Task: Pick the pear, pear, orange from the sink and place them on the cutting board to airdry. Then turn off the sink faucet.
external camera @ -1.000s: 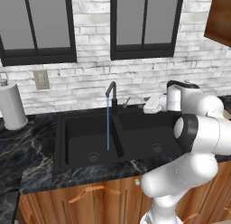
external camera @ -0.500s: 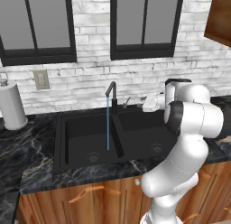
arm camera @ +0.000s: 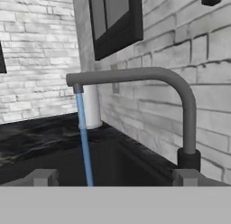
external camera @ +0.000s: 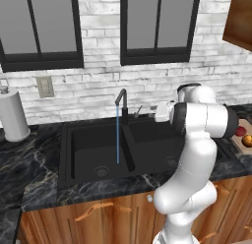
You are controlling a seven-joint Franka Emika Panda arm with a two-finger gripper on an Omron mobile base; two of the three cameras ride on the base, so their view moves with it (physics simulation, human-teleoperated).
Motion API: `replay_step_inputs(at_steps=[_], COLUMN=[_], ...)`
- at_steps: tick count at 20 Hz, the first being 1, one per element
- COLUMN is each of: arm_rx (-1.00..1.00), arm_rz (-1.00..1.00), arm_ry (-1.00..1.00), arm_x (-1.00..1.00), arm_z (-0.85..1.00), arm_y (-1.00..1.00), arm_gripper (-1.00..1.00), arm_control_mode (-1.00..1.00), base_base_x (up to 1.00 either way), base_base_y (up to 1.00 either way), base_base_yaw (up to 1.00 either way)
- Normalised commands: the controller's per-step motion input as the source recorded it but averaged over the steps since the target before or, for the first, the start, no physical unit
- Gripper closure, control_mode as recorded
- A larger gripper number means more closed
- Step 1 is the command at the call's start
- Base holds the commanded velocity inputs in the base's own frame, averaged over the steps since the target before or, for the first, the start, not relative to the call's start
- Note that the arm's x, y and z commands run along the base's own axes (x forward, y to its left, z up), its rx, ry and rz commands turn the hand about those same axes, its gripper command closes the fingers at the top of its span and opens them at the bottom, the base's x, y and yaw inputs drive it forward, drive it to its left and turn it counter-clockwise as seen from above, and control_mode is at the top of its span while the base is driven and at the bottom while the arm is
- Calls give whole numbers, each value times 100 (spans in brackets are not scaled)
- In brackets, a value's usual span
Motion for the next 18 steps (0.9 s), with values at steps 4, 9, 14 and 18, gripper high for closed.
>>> replay_step_inputs(at_steps=[4,9,14,18], arm_rx=[0,6,9,6], arm_rz=[7,0,-4,0], arm_ry=[0,0,0,0], arm_x=[27,11,24,43], arm_z=[-15,-25,-15,0], arm_y=[9,23,1,5], arm_gripper=[-100,-100,-100,-100], arm_control_mode=[-100,-100,-100,-100], base_base_x=[0,0,0,0], base_base_y=[0,0,0,0], base_base_yaw=[0,0,0,0])
